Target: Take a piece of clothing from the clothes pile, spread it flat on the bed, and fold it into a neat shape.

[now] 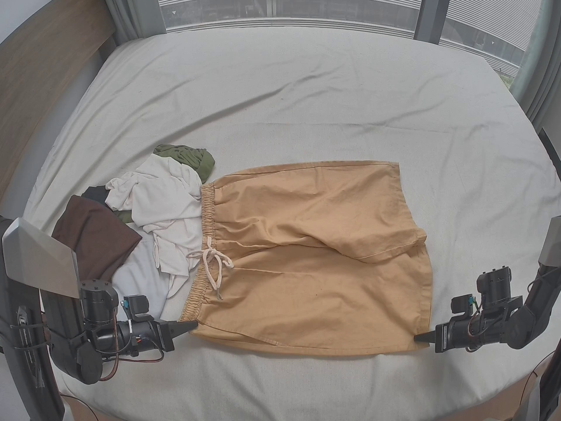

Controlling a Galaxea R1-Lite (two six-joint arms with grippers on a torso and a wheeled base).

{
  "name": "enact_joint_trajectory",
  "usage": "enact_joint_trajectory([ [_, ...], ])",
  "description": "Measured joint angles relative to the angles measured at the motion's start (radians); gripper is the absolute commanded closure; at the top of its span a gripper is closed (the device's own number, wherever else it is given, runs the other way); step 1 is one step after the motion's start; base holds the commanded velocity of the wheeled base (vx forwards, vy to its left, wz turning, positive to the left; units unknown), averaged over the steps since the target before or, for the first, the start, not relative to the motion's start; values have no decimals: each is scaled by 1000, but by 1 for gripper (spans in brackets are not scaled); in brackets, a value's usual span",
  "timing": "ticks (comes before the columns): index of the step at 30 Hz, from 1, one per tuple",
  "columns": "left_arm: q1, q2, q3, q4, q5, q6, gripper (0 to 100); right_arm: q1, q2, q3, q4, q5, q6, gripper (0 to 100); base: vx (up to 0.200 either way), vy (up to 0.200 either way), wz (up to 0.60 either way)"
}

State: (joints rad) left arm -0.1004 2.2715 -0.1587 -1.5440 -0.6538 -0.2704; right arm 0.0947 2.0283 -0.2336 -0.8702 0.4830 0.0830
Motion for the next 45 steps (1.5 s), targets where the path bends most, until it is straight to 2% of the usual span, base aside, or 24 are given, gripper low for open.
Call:
enact_joint_trajectory([
  [7, -1, -2, 35, 0, -1, 8, 100, 8, -15, 40, 6, 0, -41, 100, 0, 0, 0],
  [14, -5, -2, 83, -1, -8, 78, 100, 19, -38, 64, 56, 0, -90, 100, 0, 0, 0],
  [21, -10, 3, 132, -2, -24, 144, 100, 27, -59, 84, 62, 0, -105, 100, 0, 0, 0],
  [32, -4, 7, 140, -3, -26, 150, 100, 30, -80, 86, 57, 0, -108, 100, 0, 0, 0],
  [40, -5, 1, 48, -6, -23, 94, 100, 16, -124, 41, 4, 40, -81, 100, 0, 0, 0],
  [45, -11, -21, -57, -7, -14, -31, 100, 6, -164, -32, -75, 60, 31, 100, 0, 0, 0],
])
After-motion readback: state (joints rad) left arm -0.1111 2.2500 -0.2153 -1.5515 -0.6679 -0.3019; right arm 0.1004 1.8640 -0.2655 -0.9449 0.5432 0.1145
